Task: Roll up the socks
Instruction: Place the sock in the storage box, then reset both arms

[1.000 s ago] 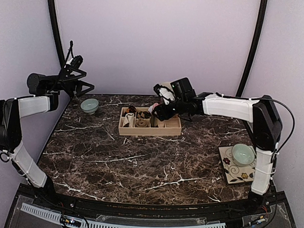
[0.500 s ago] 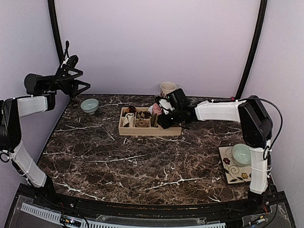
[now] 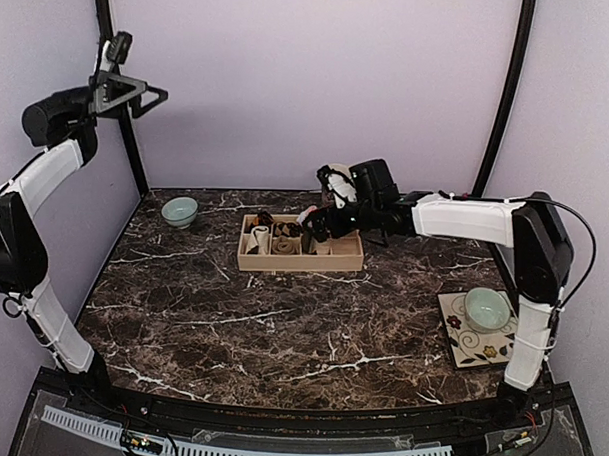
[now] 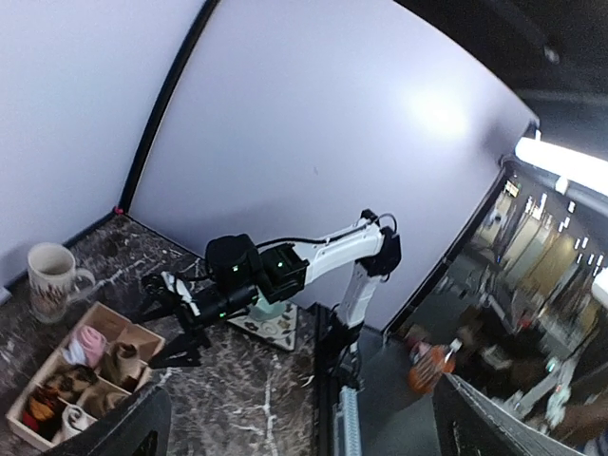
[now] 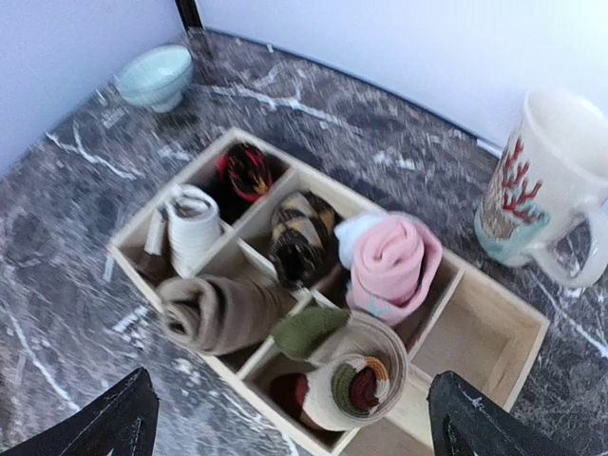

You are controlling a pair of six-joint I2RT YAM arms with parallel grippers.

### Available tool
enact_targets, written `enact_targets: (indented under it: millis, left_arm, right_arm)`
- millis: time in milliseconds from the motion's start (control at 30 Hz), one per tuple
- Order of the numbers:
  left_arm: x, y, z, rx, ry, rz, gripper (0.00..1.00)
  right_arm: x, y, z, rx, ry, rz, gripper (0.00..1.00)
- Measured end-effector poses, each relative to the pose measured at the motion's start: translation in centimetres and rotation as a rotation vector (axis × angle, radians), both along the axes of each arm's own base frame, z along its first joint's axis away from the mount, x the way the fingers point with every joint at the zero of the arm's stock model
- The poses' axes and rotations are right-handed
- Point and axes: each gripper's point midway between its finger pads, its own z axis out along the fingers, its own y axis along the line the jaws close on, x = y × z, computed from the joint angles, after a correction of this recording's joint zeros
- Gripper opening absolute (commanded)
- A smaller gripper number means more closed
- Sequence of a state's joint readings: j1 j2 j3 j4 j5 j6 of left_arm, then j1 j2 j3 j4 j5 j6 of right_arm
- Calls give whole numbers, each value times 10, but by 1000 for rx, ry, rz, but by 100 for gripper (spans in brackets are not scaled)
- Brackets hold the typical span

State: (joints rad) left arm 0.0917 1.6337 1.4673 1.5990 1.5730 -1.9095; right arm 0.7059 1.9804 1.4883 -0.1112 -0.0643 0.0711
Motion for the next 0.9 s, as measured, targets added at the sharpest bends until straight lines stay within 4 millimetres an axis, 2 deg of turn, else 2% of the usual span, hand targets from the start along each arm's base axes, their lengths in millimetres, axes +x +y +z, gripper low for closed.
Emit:
enact_targets:
  millis: [67,133,200,233,267,333,433,500,567,667,700,767,800,867,900]
  left_arm:
    - [-10,-1,48,13,-179,0,99]
    - [-28,-2,91,23,-363,1,99]
    - [-45,-4,115,34,-503,2,99]
    - [-49,-4,122,36,-550,1,99]
    - [-52,-4,128,42,-601,1,99]
    - [-51,-5,135,53,-717,0,99]
    - [-44,-3,143,71,-836,3,99]
    - [-46,-3,143,77,-871,6,99]
    - [-44,-2,134,64,-789,8,99]
    - [-36,-1,90,33,-535,11,99]
    - [-29,-2,63,26,-433,5,99]
    - [-13,-4,30,26,-300,-11,99]
    - [-2,-4,23,22,-257,-14,99]
    - [12,-3,28,24,-274,-14,99]
    - [13,-3,44,31,-354,-12,99]
  right_arm:
    - [-7,1,35,90,-34,8,100]
    - [-16,2,75,192,-81,20,99]
    - [-26,2,109,289,-123,43,100]
    - [-30,2,120,322,-134,57,100]
    - [-36,2,128,354,-140,76,100]
    - [-46,3,132,389,-130,106,100]
    - [-53,-6,113,372,-98,83,100]
    - [-54,-24,95,333,-97,7,100]
    - [-55,-63,75,263,-125,-136,100]
    - [-49,-127,68,180,-198,-367,100]
    - [-47,-153,70,161,-229,-454,100]
    - [-47,-188,73,142,-267,-561,100]
    - [-48,-203,74,135,-280,-603,100]
    - [-52,-221,72,123,-294,-651,100]
    - [-54,-225,71,117,-296,-661,100]
